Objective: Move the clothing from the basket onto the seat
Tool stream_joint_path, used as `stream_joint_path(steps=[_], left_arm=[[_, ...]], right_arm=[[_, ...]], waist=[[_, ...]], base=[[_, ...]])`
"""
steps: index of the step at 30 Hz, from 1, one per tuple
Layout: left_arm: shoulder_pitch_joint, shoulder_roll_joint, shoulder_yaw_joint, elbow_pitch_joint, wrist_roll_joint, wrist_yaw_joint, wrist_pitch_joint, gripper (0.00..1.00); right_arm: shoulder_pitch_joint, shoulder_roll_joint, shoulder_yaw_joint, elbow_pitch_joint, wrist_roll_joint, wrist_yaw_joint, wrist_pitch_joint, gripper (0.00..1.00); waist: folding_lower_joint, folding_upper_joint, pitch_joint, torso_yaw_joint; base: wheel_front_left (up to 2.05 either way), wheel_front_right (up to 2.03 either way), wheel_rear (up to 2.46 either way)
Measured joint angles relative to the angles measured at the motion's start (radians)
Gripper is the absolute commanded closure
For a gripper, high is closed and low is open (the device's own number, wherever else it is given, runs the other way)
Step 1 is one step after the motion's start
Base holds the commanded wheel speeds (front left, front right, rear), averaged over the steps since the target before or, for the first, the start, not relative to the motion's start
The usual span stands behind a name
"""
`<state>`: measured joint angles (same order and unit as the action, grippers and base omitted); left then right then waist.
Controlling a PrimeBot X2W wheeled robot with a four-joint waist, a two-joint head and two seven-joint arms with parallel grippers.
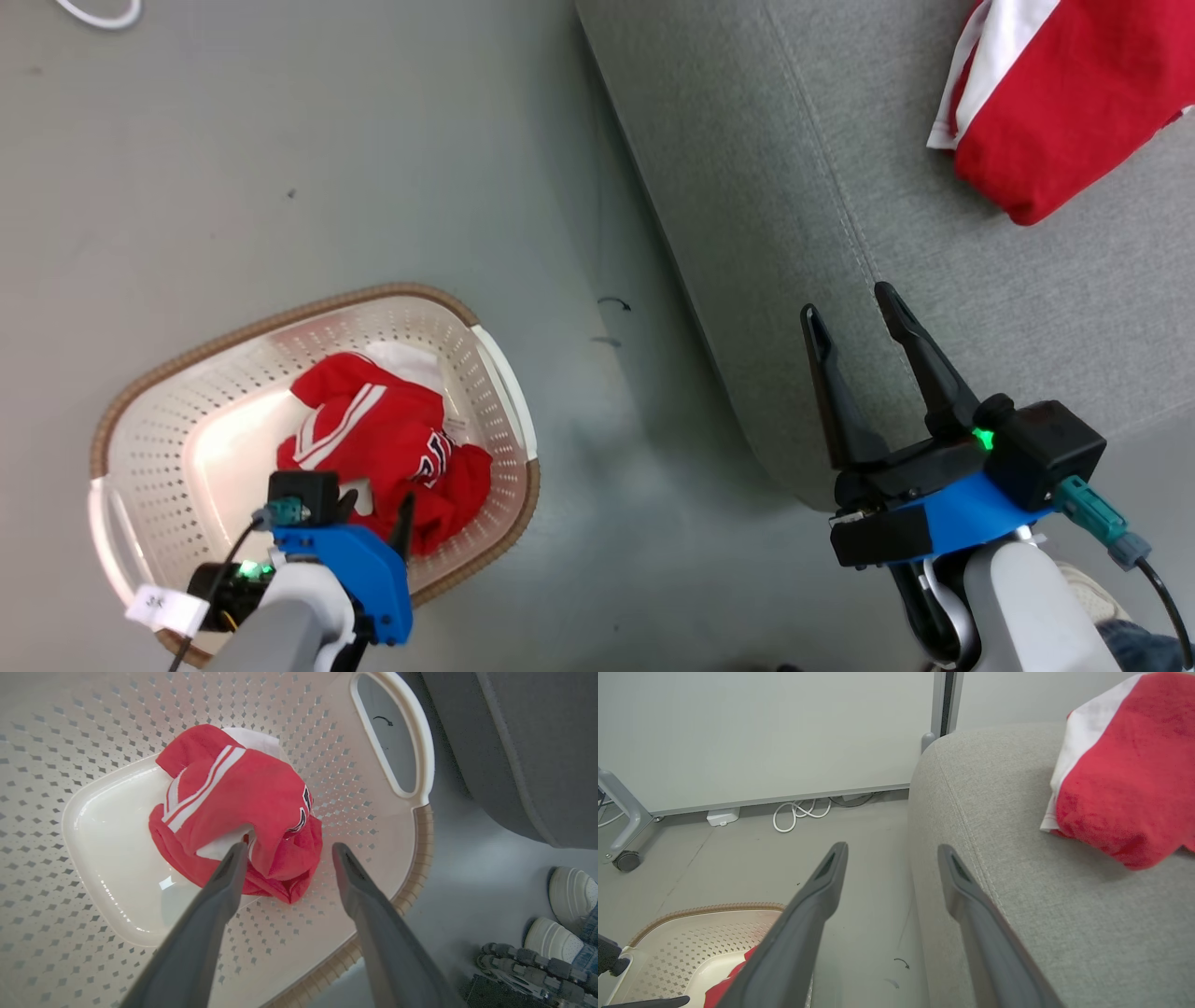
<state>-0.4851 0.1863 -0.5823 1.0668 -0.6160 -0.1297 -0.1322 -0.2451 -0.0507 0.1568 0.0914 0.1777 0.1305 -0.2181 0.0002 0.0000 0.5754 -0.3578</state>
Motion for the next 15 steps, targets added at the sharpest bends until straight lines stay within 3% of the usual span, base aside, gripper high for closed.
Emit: stream_joint_path(steps=[15], left_arm=[[-0.133,0.015,-0.007,0.108,-0.018,0.007,0.034,0.0]], right_arm=[[-0.024,0.0,0.004,-0.008,0.017,0.0,-0.03,0.0]], waist=[[0.0,0.0,0.153,-0.019]], base=[[0.0,0.0,0.0]])
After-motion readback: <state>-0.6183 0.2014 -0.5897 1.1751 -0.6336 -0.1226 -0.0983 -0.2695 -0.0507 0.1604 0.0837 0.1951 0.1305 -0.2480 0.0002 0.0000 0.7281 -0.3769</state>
